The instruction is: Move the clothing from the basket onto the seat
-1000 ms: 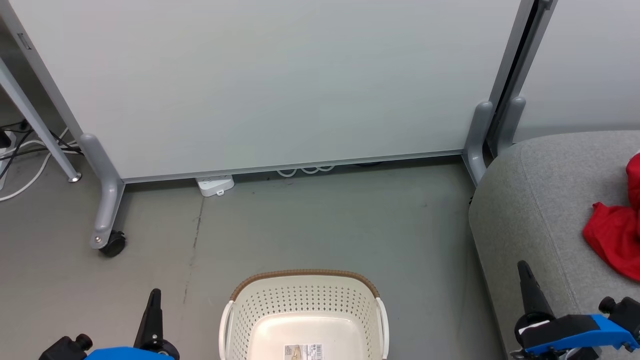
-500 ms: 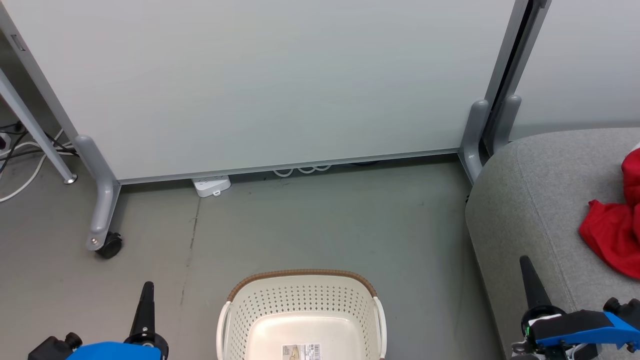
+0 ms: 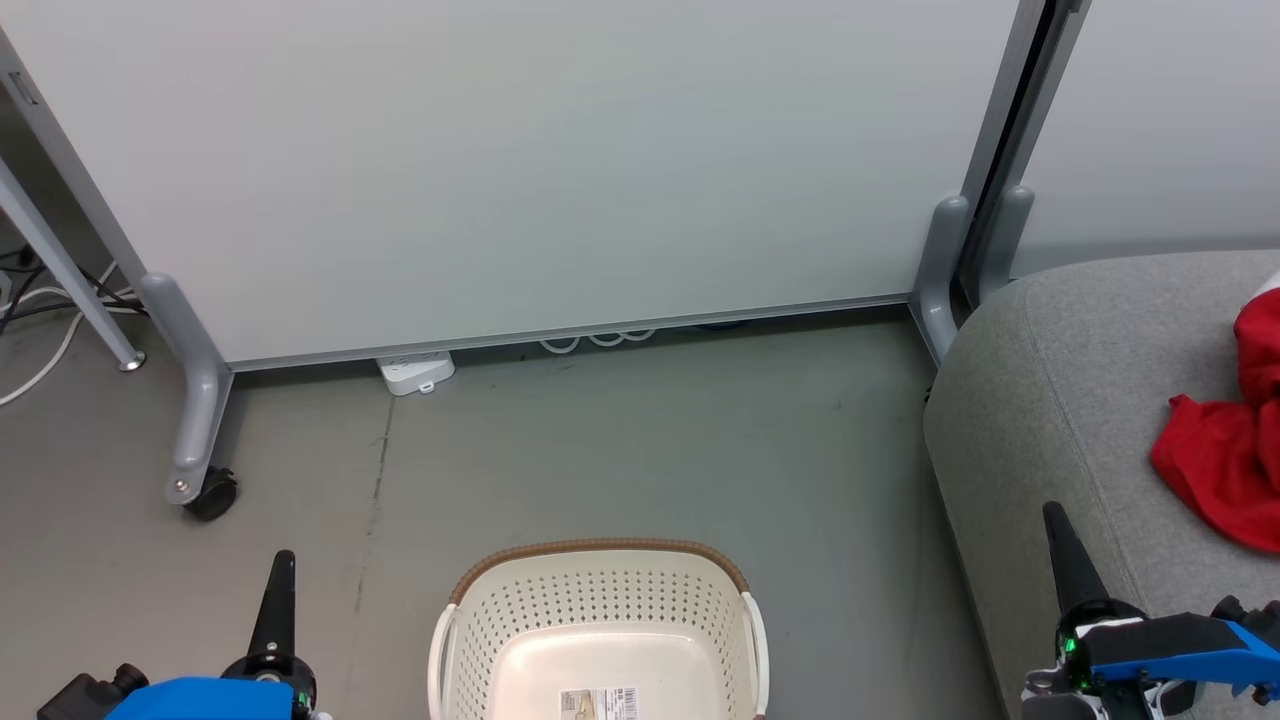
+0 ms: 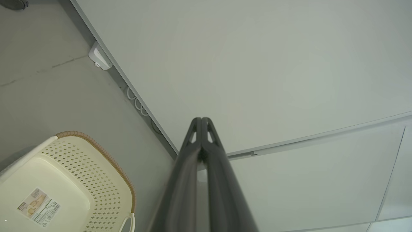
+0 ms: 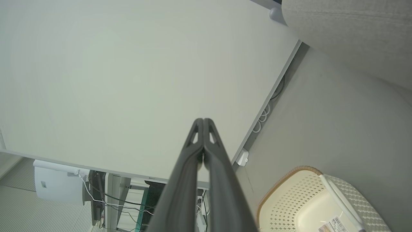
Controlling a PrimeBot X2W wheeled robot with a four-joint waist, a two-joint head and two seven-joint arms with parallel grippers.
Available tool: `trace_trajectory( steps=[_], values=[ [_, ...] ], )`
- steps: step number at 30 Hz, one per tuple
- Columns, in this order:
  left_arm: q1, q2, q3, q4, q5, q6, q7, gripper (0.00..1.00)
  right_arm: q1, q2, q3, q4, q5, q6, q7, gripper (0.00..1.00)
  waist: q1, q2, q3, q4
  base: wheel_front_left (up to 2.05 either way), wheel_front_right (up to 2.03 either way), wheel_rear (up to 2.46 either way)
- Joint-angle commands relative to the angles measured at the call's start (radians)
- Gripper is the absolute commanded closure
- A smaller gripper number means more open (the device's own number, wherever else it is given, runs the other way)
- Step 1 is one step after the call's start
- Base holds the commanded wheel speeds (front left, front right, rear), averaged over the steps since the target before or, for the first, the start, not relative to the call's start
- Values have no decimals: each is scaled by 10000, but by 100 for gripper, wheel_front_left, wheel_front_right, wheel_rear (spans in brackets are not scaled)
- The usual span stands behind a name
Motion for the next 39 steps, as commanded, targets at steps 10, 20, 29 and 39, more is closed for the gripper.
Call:
trace_trajectory(
  steps=[10, 20, 29, 39],
  values=[
    [-256, 66, 207, -251, -955, -45, 260, 100, -284, 49, -77, -52, 1116, -4, 166, 100, 0, 0, 12, -71, 0, 0, 0],
    [-263, 71, 314, -382, -1722, -50, 455, 100, -361, 73, -121, -39, 1996, -4, 280, 100, 0, 0, 23, -140, 0, 0, 0],
    [-281, 74, 415, -477, -2291, -54, 620, 100, -436, 90, -156, -28, 2644, -4, 363, 100, 0, 0, 32, -194, 0, 0, 0],
    [-297, 77, 527, -588, -2963, -58, 794, 100, -481, 109, -195, -15, 3407, -5, 468, 100, 0, 0, 44, -263, 0, 0, 0]
  ],
)
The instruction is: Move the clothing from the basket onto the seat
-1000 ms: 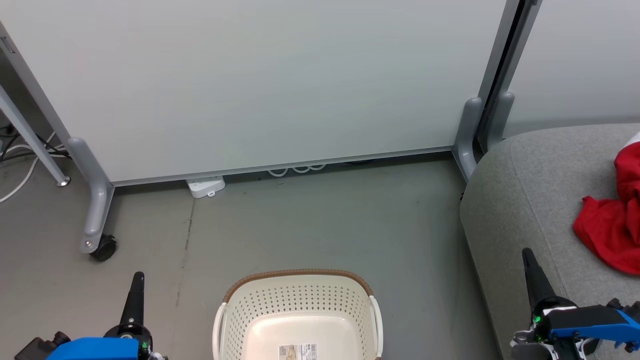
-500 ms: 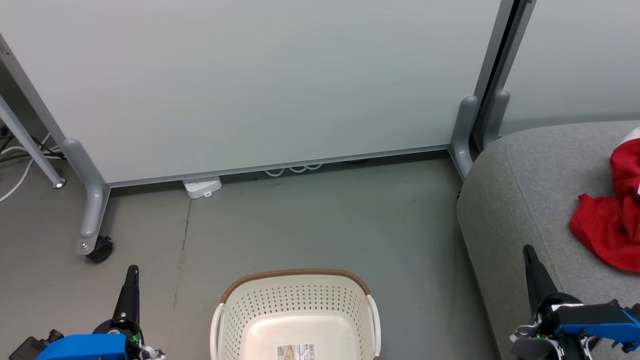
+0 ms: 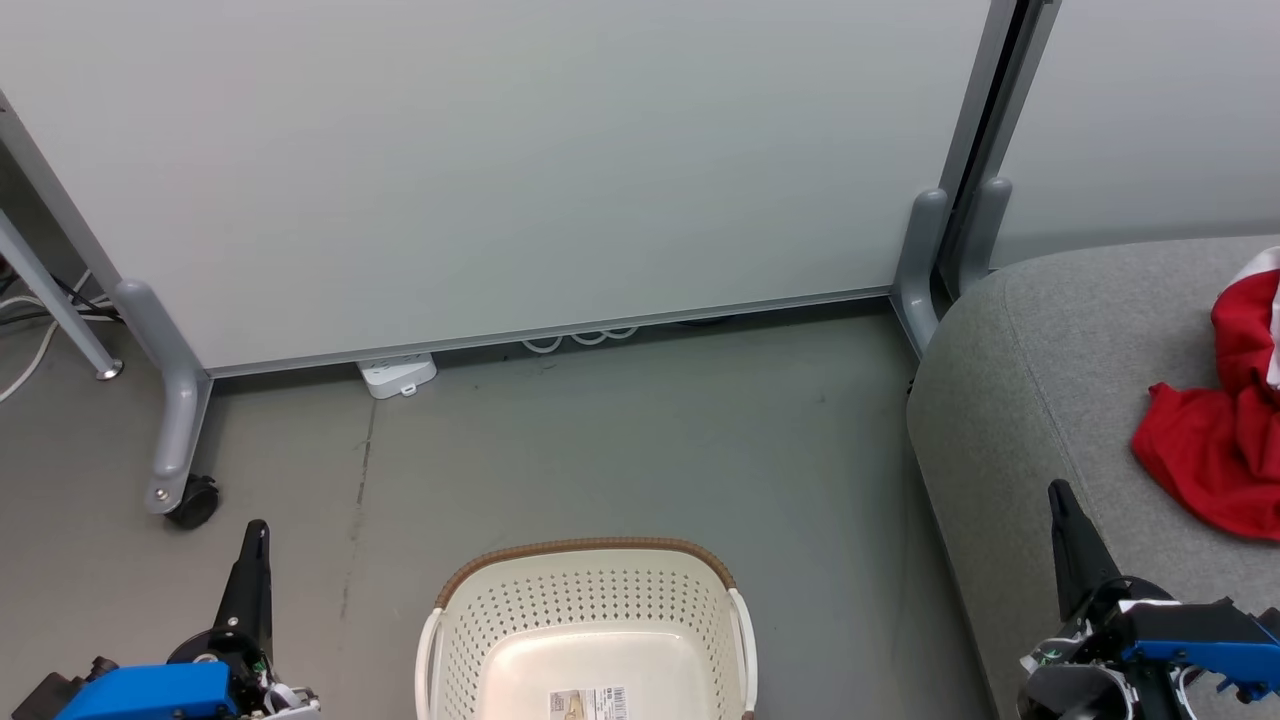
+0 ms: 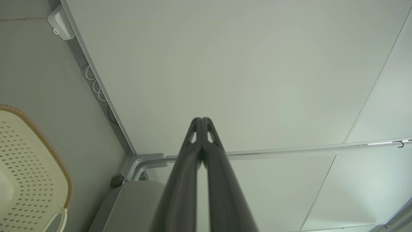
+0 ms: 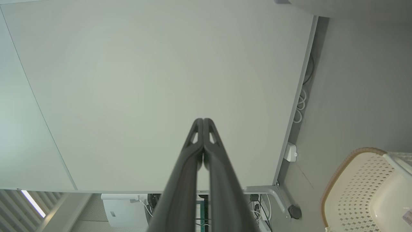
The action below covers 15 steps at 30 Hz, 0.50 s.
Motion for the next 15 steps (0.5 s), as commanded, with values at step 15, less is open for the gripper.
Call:
trace_trajectory(
  steps=[15],
  values=[
    [-136, 61, 127, -123, -515, -60, 159, 100, -179, 52, -47, -5, 588, -3, 99, 100, 0, 0, 8, -50, 0, 0, 0]
  ],
)
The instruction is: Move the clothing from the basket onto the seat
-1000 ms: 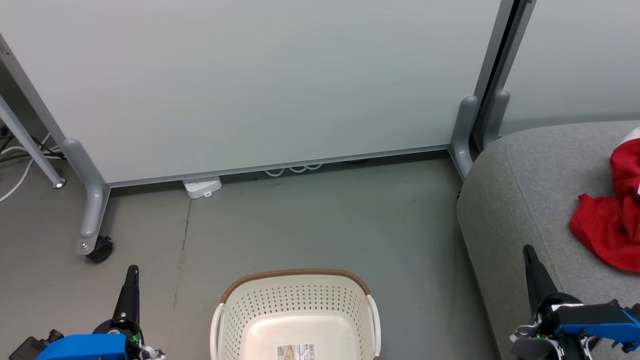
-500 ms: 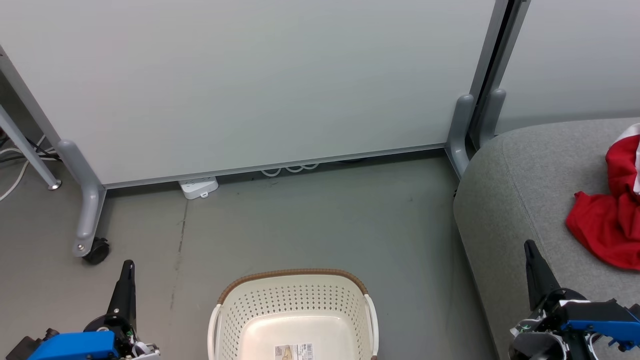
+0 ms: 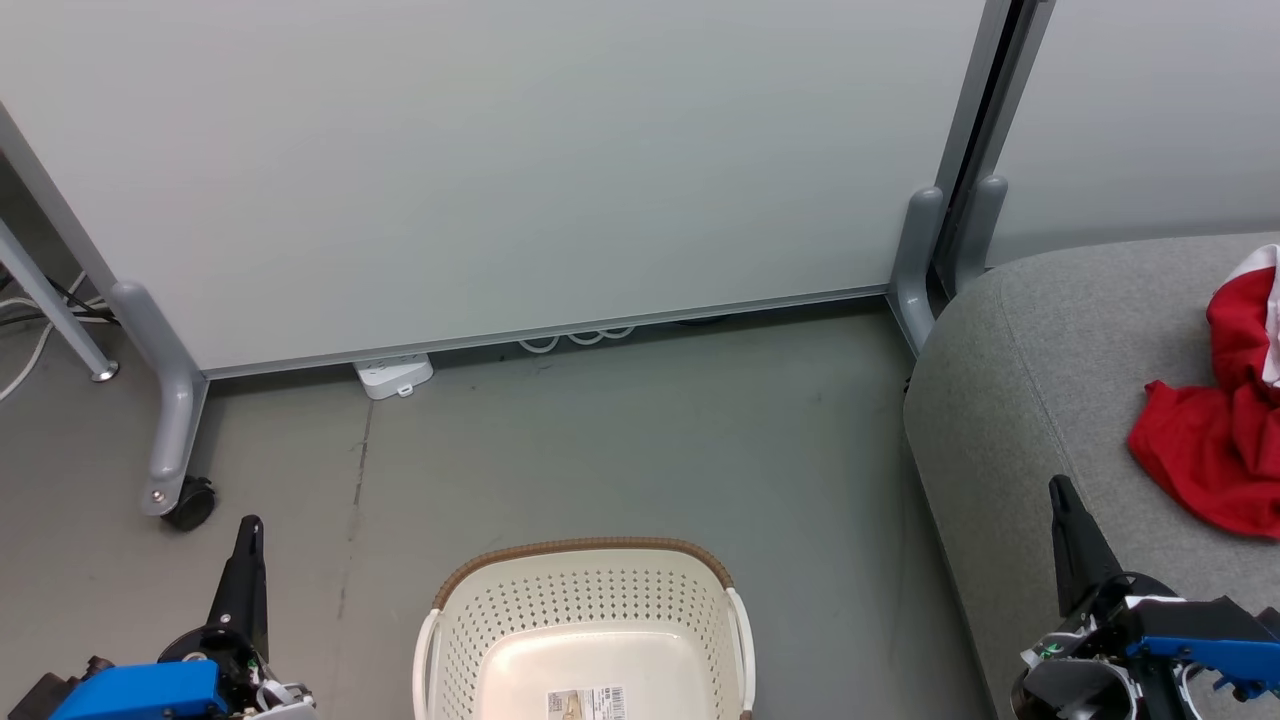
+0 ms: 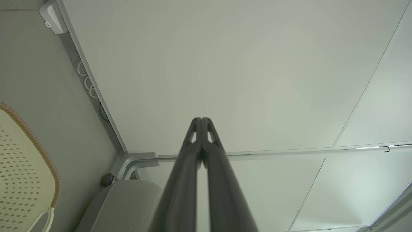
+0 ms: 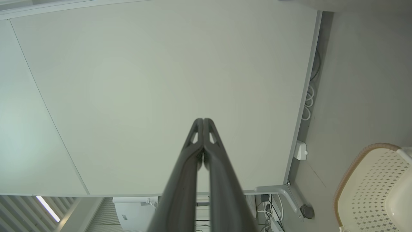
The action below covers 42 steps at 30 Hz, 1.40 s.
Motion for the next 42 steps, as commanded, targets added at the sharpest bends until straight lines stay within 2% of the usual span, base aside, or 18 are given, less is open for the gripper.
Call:
trace_trajectory(
  steps=[1, 42],
  values=[
    [-116, 55, 33, -24, -30, -60, 49, 100, -103, 38, -16, -5, 30, -3, 20, 100, 0, 0, 0, 1, 0, 0, 0],
    [-113, 55, 30, -24, -32, -60, 47, 100, -101, 35, -13, -6, 33, -3, 18, 100, 0, 0, 0, 1, 0, 0, 0]
  ],
)
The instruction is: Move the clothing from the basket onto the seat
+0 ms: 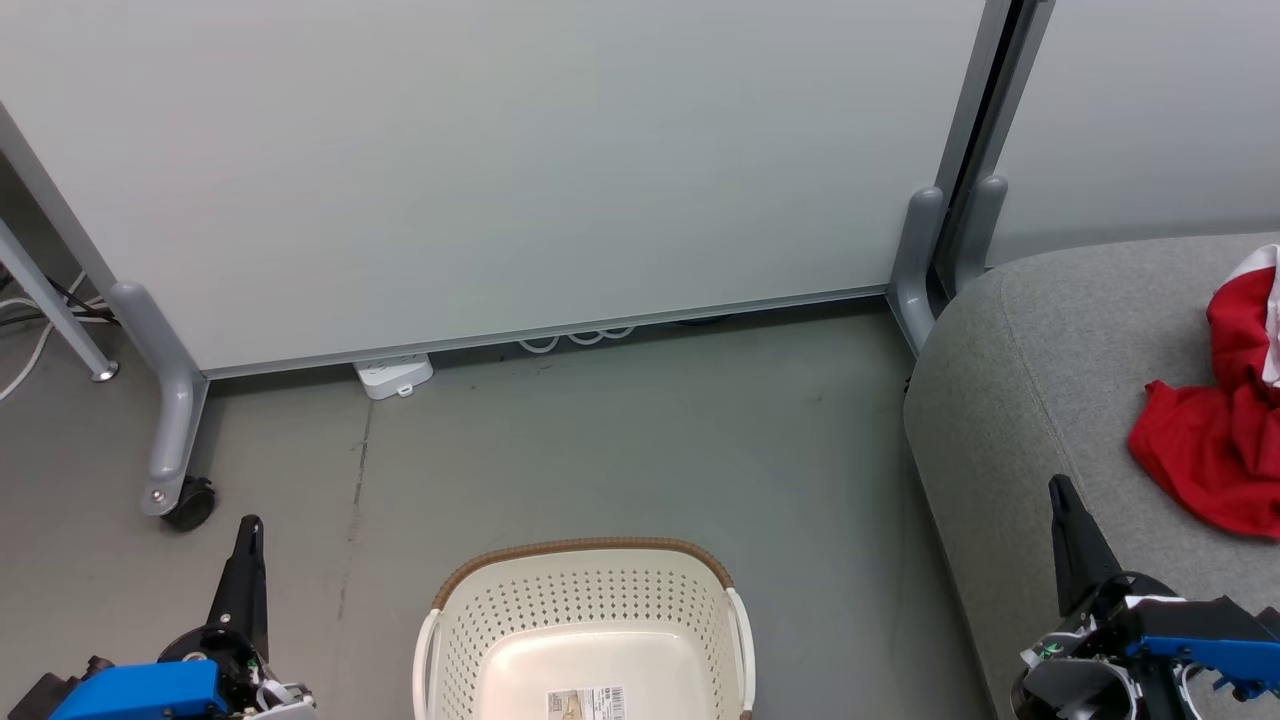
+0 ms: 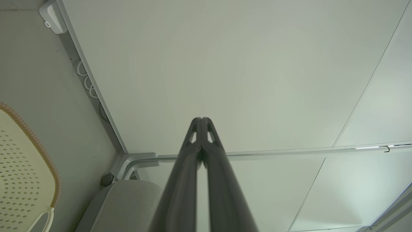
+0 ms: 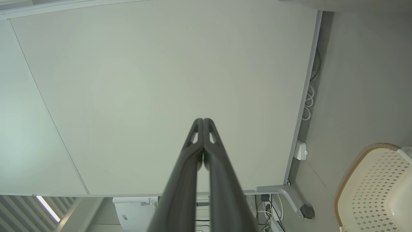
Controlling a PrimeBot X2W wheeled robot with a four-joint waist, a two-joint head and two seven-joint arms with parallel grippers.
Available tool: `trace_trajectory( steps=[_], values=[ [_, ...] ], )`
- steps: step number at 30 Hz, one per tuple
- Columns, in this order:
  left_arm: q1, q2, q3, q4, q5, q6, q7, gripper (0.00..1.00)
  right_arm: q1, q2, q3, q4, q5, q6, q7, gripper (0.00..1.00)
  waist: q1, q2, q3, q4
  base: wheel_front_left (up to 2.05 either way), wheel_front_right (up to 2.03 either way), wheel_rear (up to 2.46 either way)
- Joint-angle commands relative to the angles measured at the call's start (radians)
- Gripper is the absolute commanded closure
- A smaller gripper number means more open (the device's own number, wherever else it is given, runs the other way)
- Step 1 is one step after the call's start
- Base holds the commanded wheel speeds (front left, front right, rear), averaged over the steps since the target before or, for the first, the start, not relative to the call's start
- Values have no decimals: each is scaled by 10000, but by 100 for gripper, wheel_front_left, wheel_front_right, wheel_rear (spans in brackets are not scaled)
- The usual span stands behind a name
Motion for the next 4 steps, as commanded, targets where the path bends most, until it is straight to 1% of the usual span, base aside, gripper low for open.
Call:
trace_trajectory(
  steps=[1, 4],
  values=[
    [-110, 55, 28, -26, -32, -60, 47, 100, -98, 32, -13, -6, 33, -3, 18, 100, 0, 0, 0, 0, 0, 0, 0],
    [-110, 55, 28, -26, -32, -60, 46, 100, -98, 32, -13, -6, 33, -3, 18, 100, 0, 0, 0, 0, 0, 0, 0]
  ],
)
